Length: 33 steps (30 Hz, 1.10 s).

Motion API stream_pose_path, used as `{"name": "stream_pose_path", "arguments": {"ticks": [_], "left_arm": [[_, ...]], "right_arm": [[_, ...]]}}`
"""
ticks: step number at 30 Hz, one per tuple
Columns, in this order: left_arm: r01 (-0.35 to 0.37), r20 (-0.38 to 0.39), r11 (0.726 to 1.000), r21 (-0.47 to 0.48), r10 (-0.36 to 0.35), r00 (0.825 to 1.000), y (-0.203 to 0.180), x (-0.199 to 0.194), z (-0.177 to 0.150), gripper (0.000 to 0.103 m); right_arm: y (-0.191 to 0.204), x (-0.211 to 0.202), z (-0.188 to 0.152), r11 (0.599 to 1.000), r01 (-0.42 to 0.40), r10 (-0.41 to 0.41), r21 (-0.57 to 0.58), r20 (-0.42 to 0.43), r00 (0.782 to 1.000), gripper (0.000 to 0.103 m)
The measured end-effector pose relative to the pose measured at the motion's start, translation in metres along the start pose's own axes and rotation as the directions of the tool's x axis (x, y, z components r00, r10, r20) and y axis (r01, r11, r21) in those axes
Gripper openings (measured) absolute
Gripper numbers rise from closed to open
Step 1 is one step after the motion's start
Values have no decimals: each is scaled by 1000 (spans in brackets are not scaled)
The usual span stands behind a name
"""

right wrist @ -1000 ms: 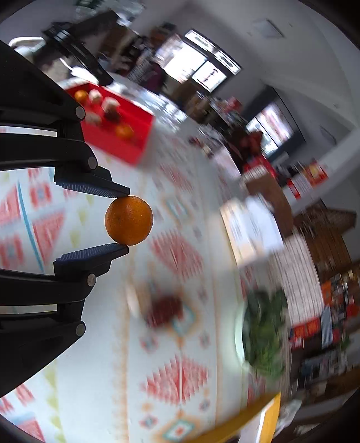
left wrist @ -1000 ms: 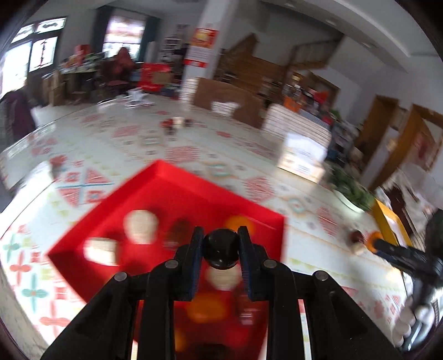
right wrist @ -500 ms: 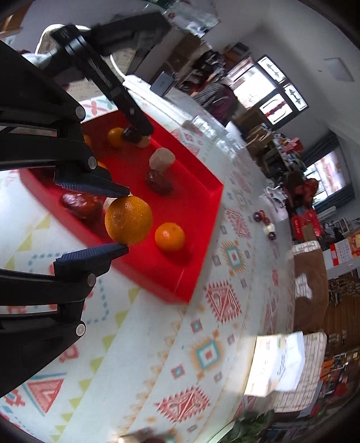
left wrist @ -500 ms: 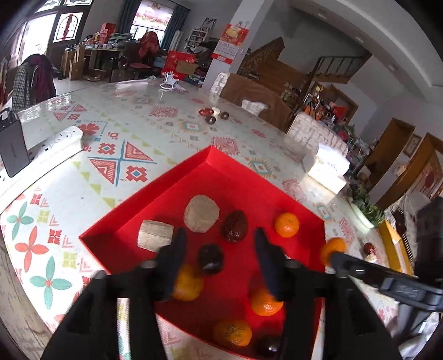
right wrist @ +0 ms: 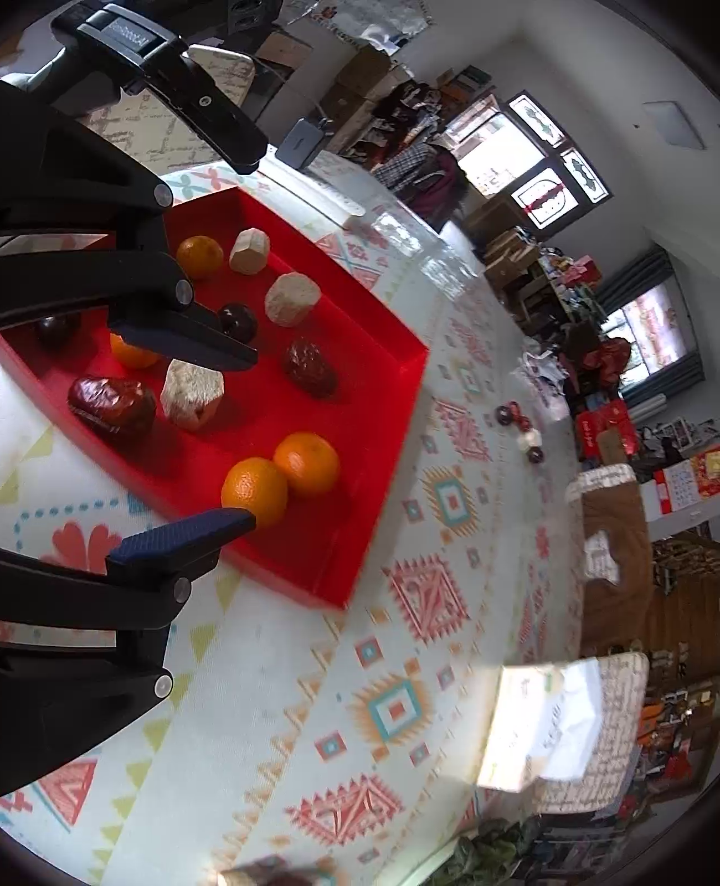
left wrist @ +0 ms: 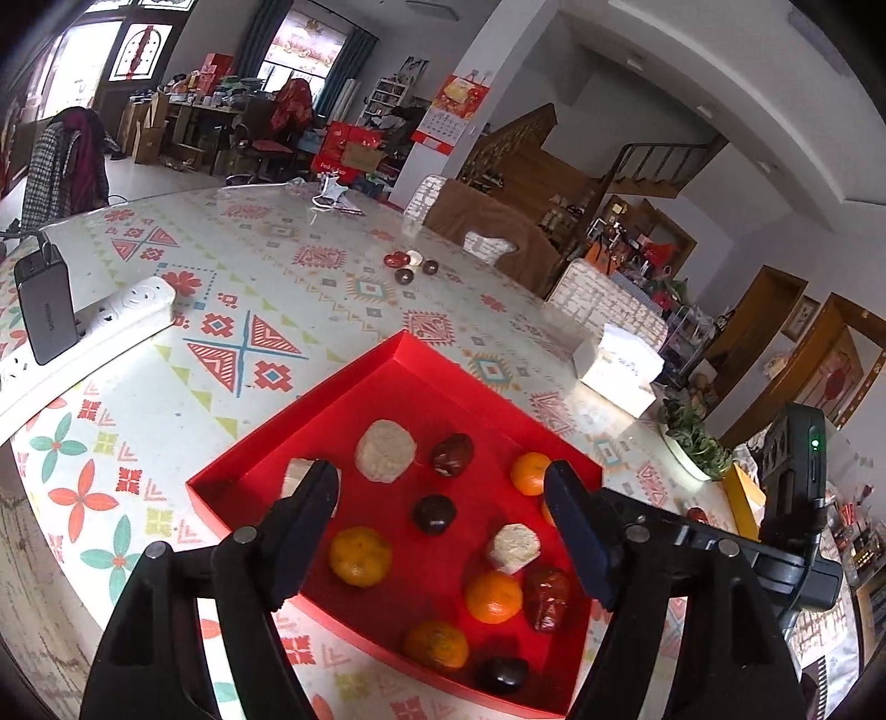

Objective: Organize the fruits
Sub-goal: 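Grasp a dried red date with right tool while left tool grasps a square rice cake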

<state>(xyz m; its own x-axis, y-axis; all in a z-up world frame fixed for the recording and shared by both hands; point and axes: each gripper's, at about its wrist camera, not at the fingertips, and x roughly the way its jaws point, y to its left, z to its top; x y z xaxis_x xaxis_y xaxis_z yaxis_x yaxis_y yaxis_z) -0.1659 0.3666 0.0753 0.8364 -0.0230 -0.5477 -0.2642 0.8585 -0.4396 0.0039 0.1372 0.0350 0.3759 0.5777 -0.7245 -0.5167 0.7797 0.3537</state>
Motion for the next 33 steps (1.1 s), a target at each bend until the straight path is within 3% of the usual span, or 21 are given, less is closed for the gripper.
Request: {"name": "stream_pose_path", "arguments": {"ticks": [8,12,16,22,31,33], "left_arm": [[40,-18,997,61,-39,999,-35,-4,-7,81],[74,-30,992,103,-71,997,-58,-4,-15,83],[112,-66,984,139,-104,992,-85,5,-27,86],[167,-157,961,223,-134,979,-129,24,-51,86],[155,-183,952,265,-109,977,-148,33,-58,86],[163,-198,949,271,-111,974,-152,36,-61,86]], "right_arm": [[-65,-63,-7,994,77,-85,82,96,992,60],[-124,-105,-12,970,169,-194,174,134,972,60],[-193,-140,-18,921,243,-297,306,143,944,60],[-232,-124,-8,893,316,-360,320,88,929,60],[-244,-64,7,892,384,-390,238,-25,921,60],[-248,-60,3,883,406,-408,236,-41,912,47]]}}
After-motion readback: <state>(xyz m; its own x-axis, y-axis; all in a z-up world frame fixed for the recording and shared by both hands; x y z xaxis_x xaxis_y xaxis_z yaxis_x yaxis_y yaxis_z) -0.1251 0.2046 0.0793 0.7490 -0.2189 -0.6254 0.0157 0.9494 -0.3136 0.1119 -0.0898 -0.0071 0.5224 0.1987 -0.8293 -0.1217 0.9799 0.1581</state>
